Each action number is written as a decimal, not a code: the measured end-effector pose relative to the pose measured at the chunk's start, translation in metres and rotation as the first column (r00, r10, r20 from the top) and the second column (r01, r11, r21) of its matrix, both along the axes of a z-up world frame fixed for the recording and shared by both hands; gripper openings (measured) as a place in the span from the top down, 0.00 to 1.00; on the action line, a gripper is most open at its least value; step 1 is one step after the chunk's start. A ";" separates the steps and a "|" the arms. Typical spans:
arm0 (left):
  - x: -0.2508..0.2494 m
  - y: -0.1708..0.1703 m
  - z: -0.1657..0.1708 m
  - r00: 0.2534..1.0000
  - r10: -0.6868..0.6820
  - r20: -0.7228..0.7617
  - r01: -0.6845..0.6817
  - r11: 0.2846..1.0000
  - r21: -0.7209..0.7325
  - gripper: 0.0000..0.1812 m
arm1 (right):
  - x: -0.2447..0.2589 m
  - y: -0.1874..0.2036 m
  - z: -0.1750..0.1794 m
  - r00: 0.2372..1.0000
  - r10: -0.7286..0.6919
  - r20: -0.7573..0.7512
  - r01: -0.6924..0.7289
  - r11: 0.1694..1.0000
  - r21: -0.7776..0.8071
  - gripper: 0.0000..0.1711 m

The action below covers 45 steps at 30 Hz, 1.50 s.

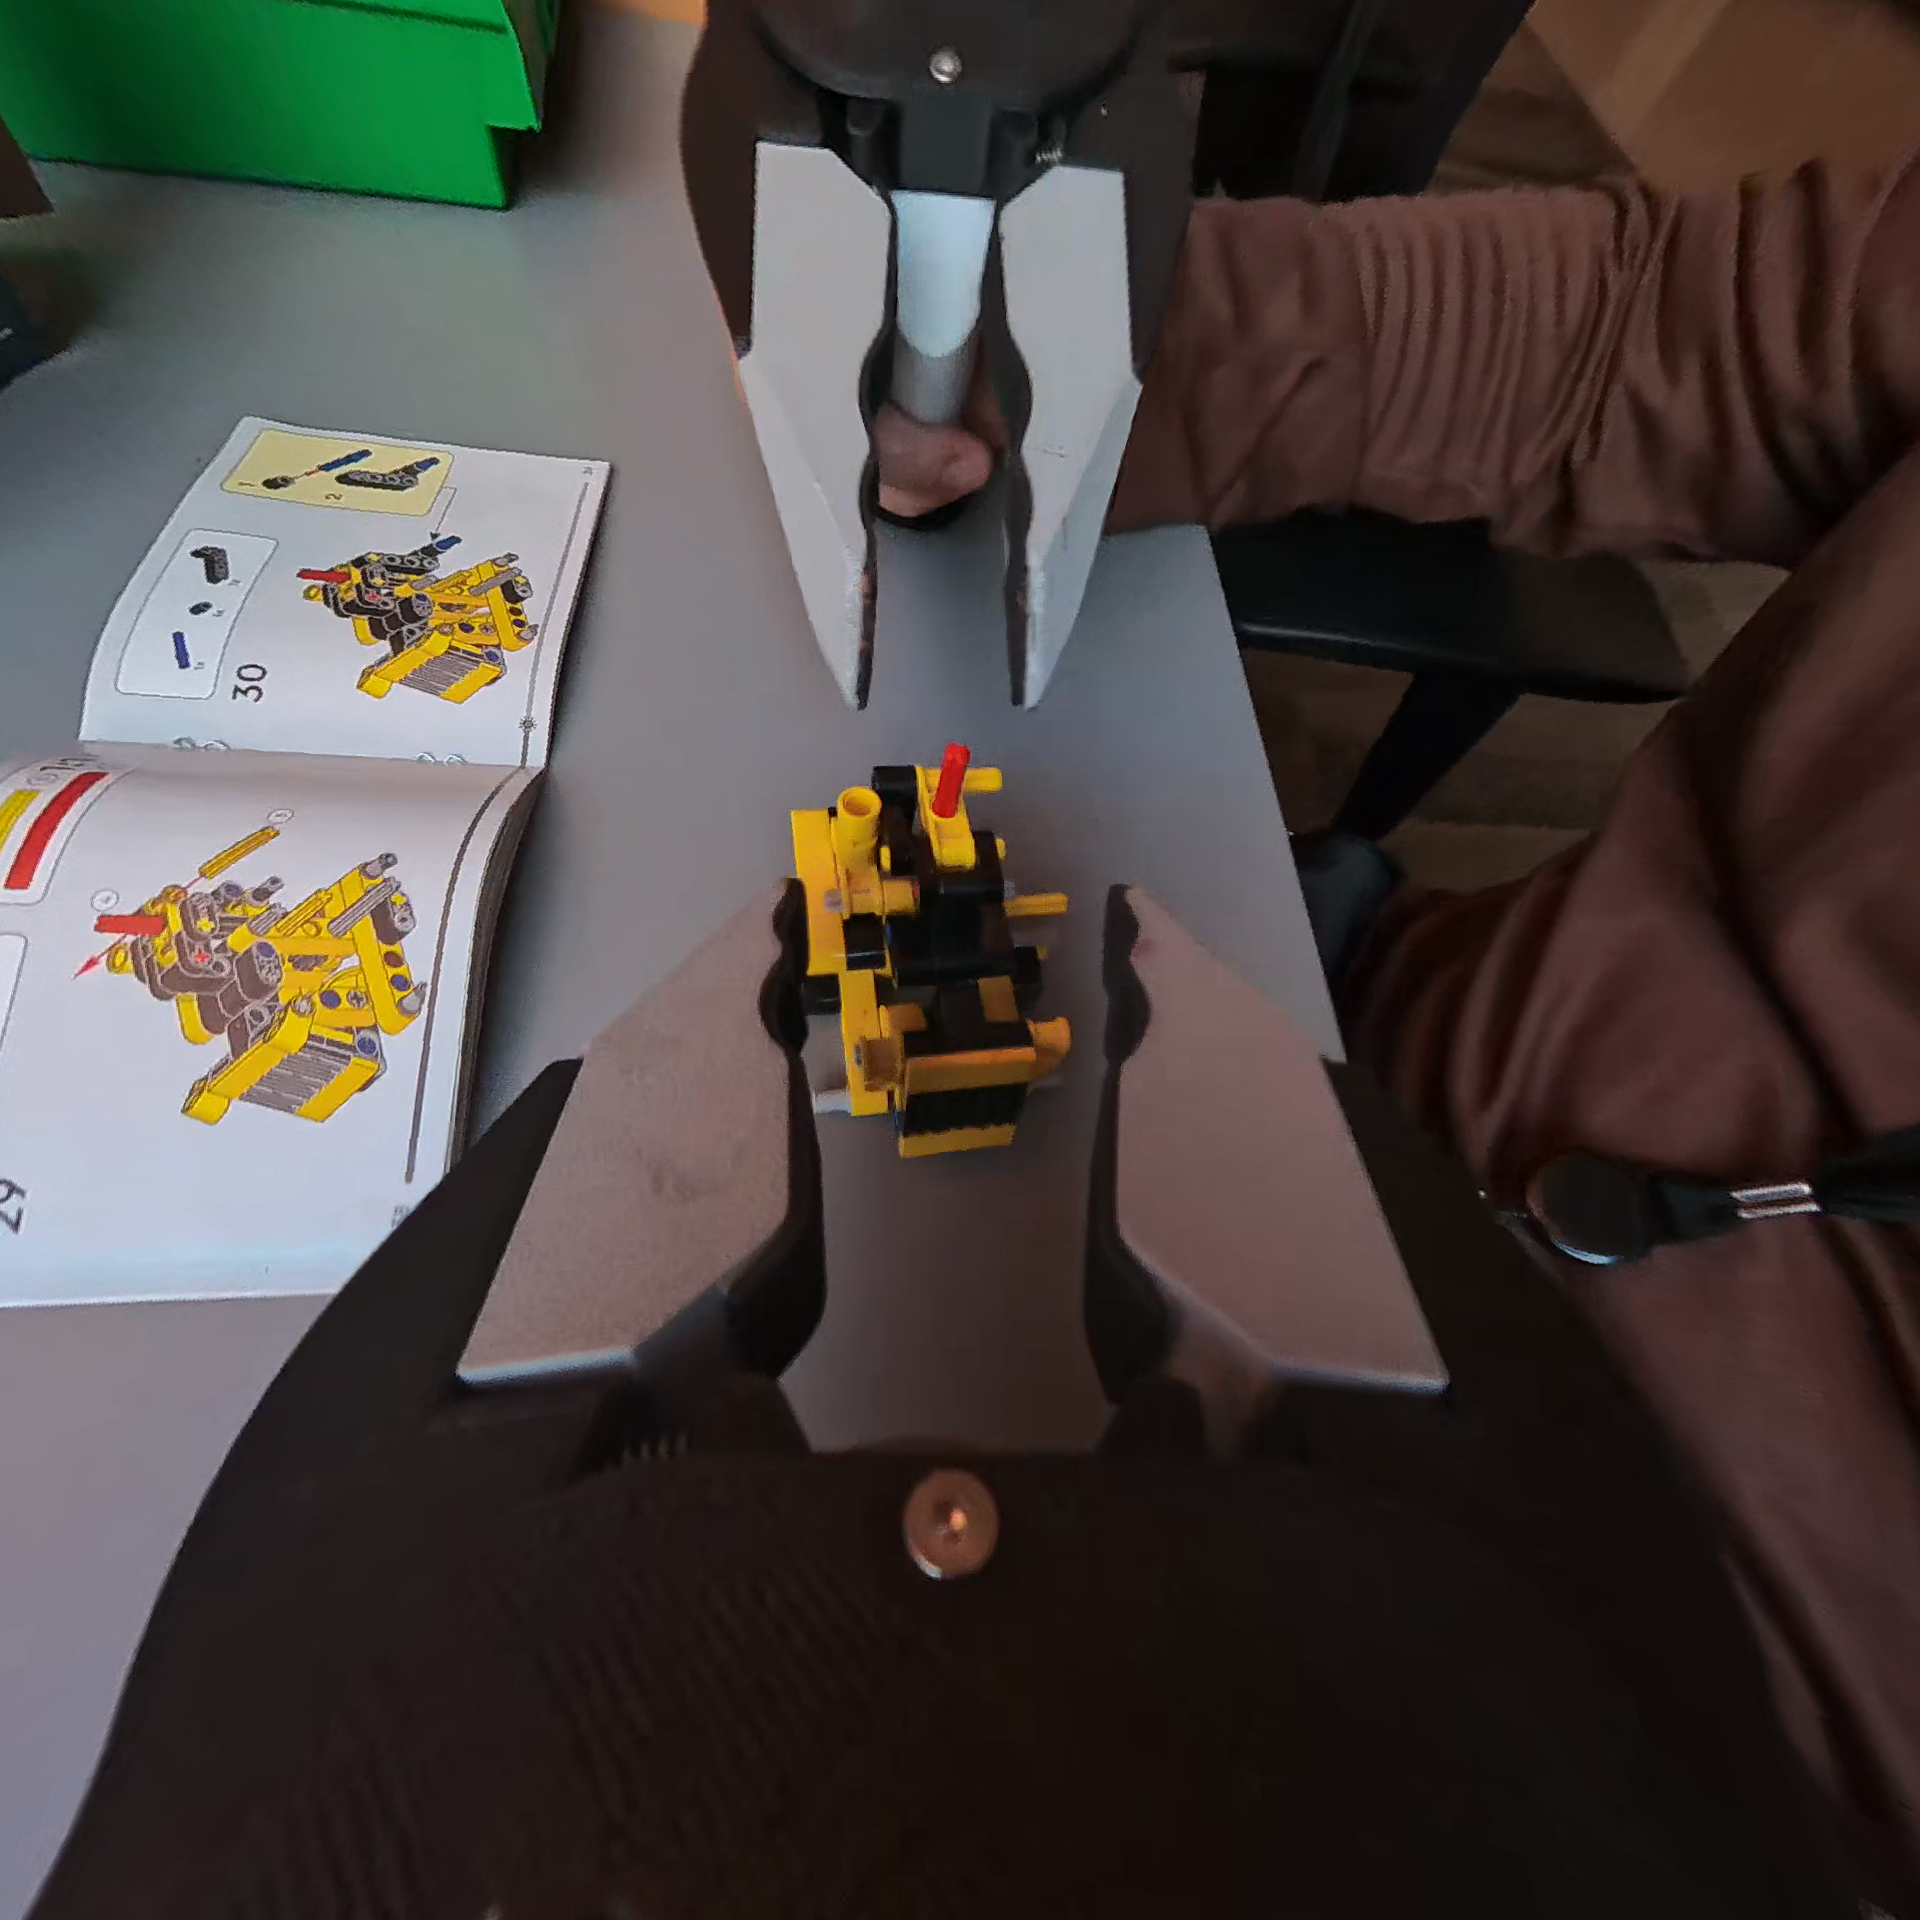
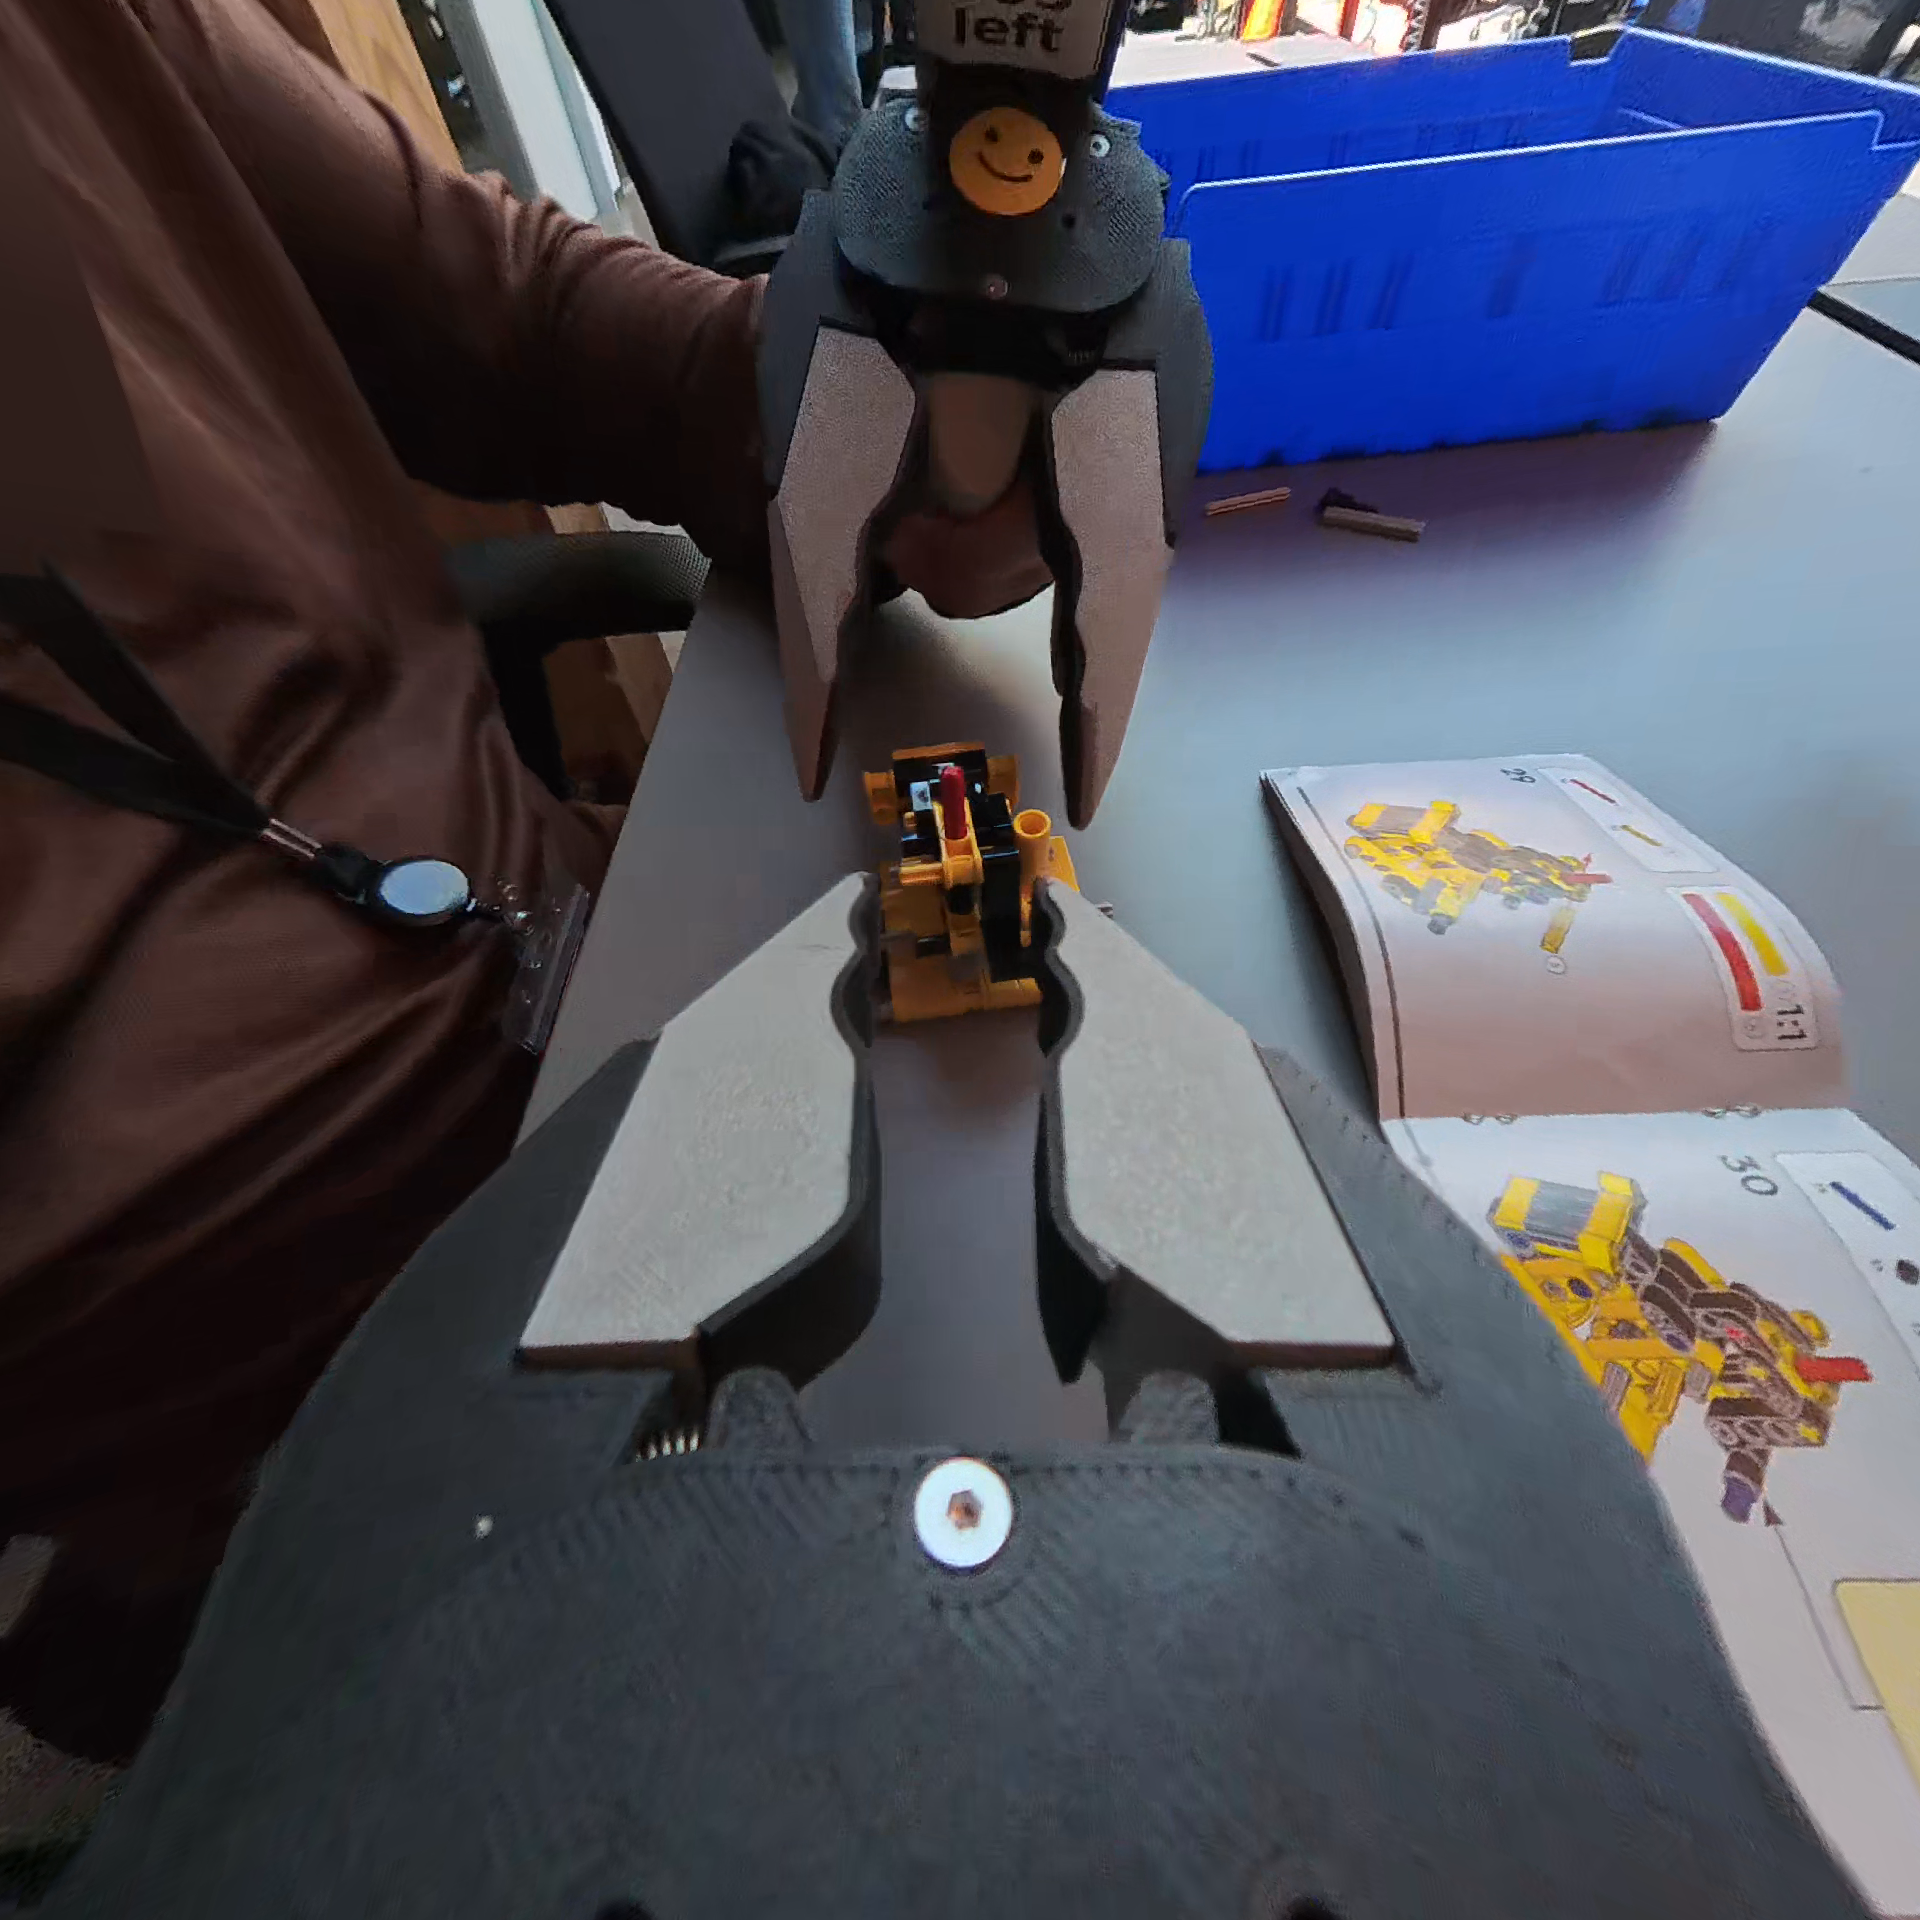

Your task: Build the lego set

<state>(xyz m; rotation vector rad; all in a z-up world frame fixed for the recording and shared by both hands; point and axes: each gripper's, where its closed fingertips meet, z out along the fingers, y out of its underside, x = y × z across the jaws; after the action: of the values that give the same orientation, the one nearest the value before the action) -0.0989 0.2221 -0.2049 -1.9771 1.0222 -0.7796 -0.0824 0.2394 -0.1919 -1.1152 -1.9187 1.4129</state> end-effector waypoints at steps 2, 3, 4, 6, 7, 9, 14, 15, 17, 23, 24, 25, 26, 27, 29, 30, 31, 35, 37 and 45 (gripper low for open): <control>0.004 0.002 -0.005 1.000 -0.009 -0.026 0.008 1.000 -0.011 0.72 | -0.003 0.002 -0.001 1.000 0.028 -0.001 -0.028 0.999 0.016 0.87; 0.006 0.004 -0.007 0.999 -0.010 -0.038 0.010 1.000 -0.012 0.73 | -0.004 0.002 -0.002 0.999 0.046 0.003 -0.046 0.999 0.017 0.87; 0.007 0.005 -0.008 0.999 -0.010 -0.045 0.010 1.000 -0.006 0.75 | -0.004 0.001 -0.002 0.998 0.067 0.007 -0.067 0.998 0.015 0.87; 0.009 0.007 -0.009 0.999 -0.012 -0.043 0.012 1.000 0.006 0.77 | -0.006 0.000 -0.004 0.996 0.093 0.018 -0.093 0.995 0.026 0.87; 0.009 0.008 -0.009 0.999 -0.010 -0.041 0.010 1.000 0.011 0.78 | -0.007 0.000 -0.005 0.995 0.102 0.019 -0.103 0.994 0.033 0.89; 0.008 0.010 -0.010 0.999 -0.004 -0.039 0.005 1.000 0.020 0.80 | -0.009 -0.001 -0.004 0.993 0.116 0.009 -0.116 0.992 0.039 0.91; 0.009 0.011 -0.010 1.000 0.010 -0.018 -0.009 1.000 0.024 0.83 | -0.007 -0.004 -0.004 0.990 0.139 0.002 -0.139 0.989 0.050 0.92; 0.009 0.011 -0.010 1.000 0.011 -0.021 -0.011 0.999 0.031 0.83 | -0.008 -0.004 -0.005 0.991 0.132 0.001 -0.132 0.990 0.056 0.92; 0.009 0.011 -0.010 1.000 0.012 -0.026 -0.010 0.999 0.046 0.83 | -0.010 -0.003 -0.007 0.993 0.118 0.009 -0.119 0.991 0.067 0.93; 0.009 0.010 -0.010 1.000 0.009 -0.005 -0.008 0.999 0.052 0.84 | -0.009 -0.004 -0.007 0.993 0.117 -0.005 -0.116 0.989 0.094 0.93; 0.009 0.010 -0.010 1.000 0.008 -0.004 -0.008 0.998 0.054 0.84 | -0.009 -0.004 -0.007 0.993 0.119 -0.006 -0.118 0.989 0.094 0.93; 0.009 0.010 -0.010 1.000 0.009 -0.002 -0.009 0.998 0.055 0.84 | -0.009 -0.004 -0.007 0.993 0.120 -0.005 -0.119 0.989 0.092 0.94; 0.009 0.010 -0.010 1.000 0.010 -0.001 -0.010 0.998 0.056 0.84 | -0.009 -0.004 -0.007 0.993 0.120 -0.004 -0.119 0.989 0.090 0.93; 0.009 0.010 -0.010 1.000 0.011 0.001 -0.011 0.998 0.056 0.84 | -0.009 -0.004 -0.007 0.993 0.120 -0.004 -0.119 0.989 0.090 0.93; 0.009 0.010 -0.010 1.000 0.013 0.004 -0.013 0.998 0.056 0.84 | -0.008 -0.005 -0.007 0.992 0.128 0.002 -0.128 0.988 0.081 0.92; 0.009 0.010 -0.010 1.000 0.013 0.006 -0.014 0.998 0.055 0.84 | -0.007 -0.007 -0.007 0.990 0.139 0.011 -0.140 0.988 0.069 0.89; 0.009 0.010 -0.010 1.000 0.015 0.008 -0.015 0.998 0.053 0.84 | -0.007 -0.009 -0.007 0.989 0.146 0.021 -0.147 0.987 0.059 0.87; 0.009 0.010 -0.010 1.000 0.021 0.006 -0.021 0.998 0.054 0.83 | -0.009 -0.010 -0.011 0.993 0.119 0.020 -0.121 0.986 0.113 0.87; 0.008 0.012 -0.010 0.999 0.034 0.001 -0.034 0.997 0.063 0.83 | -0.010 -0.008 -0.011 0.995 0.098 0.014 -0.099 0.987 0.127 0.87; 0.007 0.013 -0.010 0.999 0.041 0.002 -0.041 0.997 0.068 0.84 | -0.010 -0.004 -0.010 0.999 0.039 -0.007 -0.038 0.988 0.149 0.86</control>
<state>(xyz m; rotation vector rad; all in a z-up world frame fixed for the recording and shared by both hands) -0.0919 0.2350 -0.2148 -1.9337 0.9921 -0.7142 -0.0927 0.2355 -0.2020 -1.0046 -2.0127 1.2693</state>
